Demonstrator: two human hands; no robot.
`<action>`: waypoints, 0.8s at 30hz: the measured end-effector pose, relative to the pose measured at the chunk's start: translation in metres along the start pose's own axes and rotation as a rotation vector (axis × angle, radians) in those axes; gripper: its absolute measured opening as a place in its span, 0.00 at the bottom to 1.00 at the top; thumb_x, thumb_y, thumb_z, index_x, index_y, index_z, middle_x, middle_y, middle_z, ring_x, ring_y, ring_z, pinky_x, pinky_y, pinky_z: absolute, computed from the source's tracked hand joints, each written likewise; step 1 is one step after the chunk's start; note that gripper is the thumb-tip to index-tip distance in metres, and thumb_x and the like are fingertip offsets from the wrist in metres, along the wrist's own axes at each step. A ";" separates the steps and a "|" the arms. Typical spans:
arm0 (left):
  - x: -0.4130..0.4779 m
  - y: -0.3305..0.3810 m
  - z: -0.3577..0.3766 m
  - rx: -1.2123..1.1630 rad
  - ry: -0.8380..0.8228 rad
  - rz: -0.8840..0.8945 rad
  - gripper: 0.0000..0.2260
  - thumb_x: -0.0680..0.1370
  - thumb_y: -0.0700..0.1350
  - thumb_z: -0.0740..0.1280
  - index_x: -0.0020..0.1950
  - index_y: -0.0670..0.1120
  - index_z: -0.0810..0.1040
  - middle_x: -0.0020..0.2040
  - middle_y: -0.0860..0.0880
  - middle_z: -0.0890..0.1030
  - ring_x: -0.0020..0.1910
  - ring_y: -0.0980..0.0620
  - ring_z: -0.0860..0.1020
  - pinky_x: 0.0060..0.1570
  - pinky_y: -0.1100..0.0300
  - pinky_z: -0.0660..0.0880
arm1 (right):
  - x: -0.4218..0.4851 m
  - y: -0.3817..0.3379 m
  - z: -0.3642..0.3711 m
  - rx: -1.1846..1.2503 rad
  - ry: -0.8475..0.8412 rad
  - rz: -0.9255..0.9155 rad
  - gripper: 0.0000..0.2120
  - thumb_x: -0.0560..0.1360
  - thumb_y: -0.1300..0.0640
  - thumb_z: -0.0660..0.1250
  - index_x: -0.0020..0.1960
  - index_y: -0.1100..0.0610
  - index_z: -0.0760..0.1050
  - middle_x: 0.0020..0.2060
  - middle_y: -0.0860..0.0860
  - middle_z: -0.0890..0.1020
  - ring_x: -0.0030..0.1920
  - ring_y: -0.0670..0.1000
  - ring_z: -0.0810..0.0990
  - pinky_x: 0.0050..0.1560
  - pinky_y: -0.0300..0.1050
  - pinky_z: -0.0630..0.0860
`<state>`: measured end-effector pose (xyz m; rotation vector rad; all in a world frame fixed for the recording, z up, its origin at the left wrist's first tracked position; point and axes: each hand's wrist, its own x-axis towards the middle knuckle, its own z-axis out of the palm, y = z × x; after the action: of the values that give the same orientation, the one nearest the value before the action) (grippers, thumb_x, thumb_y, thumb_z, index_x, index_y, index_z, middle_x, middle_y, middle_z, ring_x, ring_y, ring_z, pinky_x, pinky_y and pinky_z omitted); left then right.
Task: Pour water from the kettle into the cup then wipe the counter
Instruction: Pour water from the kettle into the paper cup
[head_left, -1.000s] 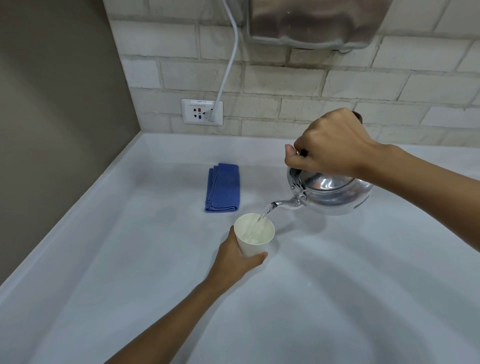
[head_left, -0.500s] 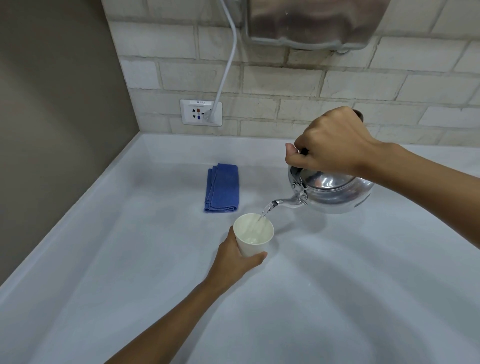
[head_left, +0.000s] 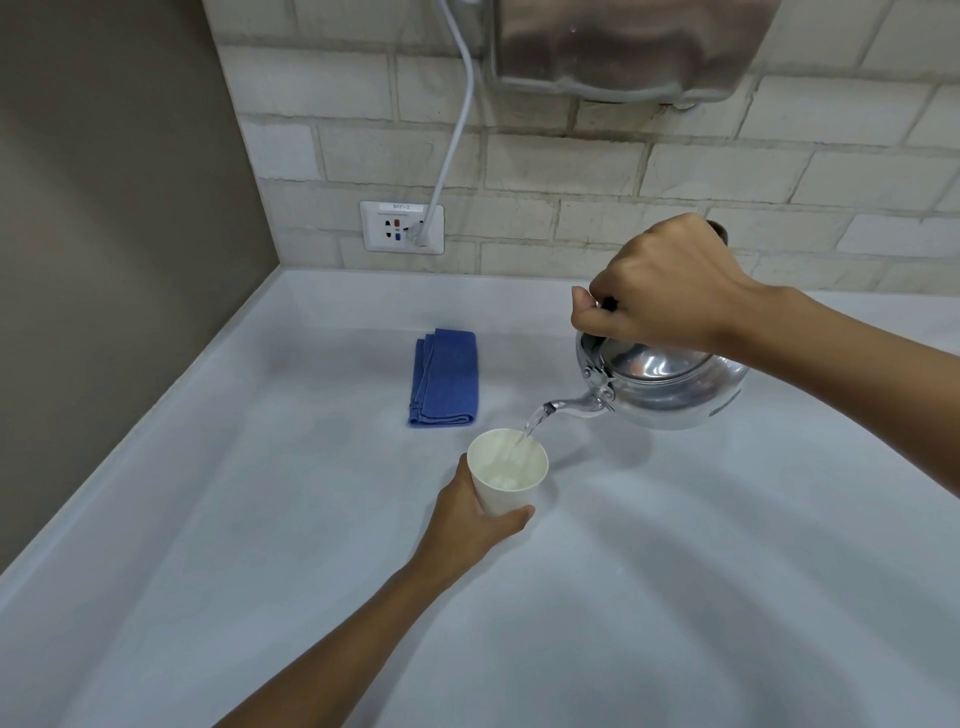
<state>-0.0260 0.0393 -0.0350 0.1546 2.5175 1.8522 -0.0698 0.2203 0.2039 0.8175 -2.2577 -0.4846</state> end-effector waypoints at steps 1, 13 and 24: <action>0.000 0.000 0.000 -0.002 -0.001 0.003 0.30 0.62 0.50 0.77 0.58 0.59 0.65 0.50 0.64 0.74 0.51 0.67 0.73 0.41 0.81 0.68 | 0.000 0.000 0.000 0.004 0.000 -0.002 0.22 0.72 0.53 0.53 0.20 0.58 0.59 0.17 0.53 0.57 0.21 0.50 0.55 0.30 0.33 0.48; 0.000 0.000 0.000 -0.016 -0.004 0.004 0.30 0.62 0.50 0.78 0.57 0.60 0.65 0.51 0.63 0.75 0.50 0.66 0.73 0.41 0.80 0.68 | 0.001 0.001 -0.004 0.010 0.008 0.006 0.21 0.71 0.55 0.53 0.21 0.58 0.58 0.17 0.54 0.57 0.21 0.51 0.55 0.31 0.34 0.48; 0.001 -0.001 0.001 0.017 0.006 -0.002 0.28 0.62 0.51 0.77 0.54 0.62 0.65 0.49 0.64 0.74 0.48 0.70 0.73 0.40 0.81 0.67 | 0.000 0.002 -0.003 -0.003 0.009 0.006 0.21 0.71 0.54 0.53 0.21 0.58 0.57 0.17 0.53 0.57 0.21 0.50 0.54 0.31 0.33 0.47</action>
<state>-0.0270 0.0399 -0.0364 0.1472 2.5365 1.8337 -0.0686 0.2218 0.2073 0.8093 -2.2500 -0.4804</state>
